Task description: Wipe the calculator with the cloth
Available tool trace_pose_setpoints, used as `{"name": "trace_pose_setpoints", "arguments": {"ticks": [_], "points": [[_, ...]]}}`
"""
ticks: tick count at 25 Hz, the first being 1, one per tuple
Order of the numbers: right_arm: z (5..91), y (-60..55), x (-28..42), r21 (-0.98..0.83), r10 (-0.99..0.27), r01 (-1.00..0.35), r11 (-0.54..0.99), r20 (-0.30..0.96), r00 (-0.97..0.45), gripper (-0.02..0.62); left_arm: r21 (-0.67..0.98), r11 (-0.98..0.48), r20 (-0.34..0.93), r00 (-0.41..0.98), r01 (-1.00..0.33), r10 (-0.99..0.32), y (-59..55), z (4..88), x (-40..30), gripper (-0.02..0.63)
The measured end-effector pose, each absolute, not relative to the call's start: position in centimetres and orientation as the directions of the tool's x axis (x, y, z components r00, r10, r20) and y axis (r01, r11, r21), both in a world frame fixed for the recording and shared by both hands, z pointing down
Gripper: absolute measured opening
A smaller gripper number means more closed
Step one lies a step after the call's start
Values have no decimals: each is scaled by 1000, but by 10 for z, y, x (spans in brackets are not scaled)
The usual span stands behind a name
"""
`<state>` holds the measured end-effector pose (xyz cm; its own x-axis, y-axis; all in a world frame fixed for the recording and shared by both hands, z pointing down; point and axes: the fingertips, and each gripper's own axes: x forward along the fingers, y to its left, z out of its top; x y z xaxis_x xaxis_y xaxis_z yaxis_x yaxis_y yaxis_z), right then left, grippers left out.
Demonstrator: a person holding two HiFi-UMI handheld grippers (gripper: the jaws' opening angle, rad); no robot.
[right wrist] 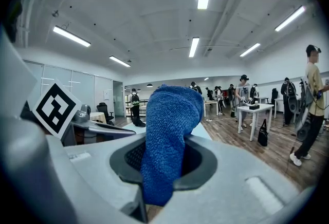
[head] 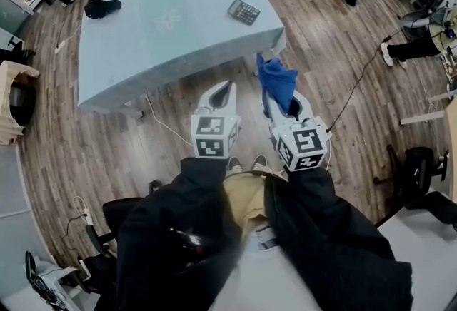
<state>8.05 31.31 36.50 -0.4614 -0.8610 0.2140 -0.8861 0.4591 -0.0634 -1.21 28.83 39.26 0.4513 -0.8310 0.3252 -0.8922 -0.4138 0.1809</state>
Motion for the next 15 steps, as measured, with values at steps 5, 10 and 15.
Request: {"name": "trace_pose_setpoints", "arguments": {"ticks": [5,10,15], "points": [[371,314,73,-71,-862,-889,452,223,-456,87,186,-420,331,459,-888,-824,290,398,-19,-2],[376,317,66,-76,-861,-892,446,233,-451,87,195,-424,338,466,-884,-818,294,404,-26,-2],[384,317,63,-82,-863,-899,430,255,-436,89,217,-418,359,470,-882,-806,291,415,-33,-2]]}}
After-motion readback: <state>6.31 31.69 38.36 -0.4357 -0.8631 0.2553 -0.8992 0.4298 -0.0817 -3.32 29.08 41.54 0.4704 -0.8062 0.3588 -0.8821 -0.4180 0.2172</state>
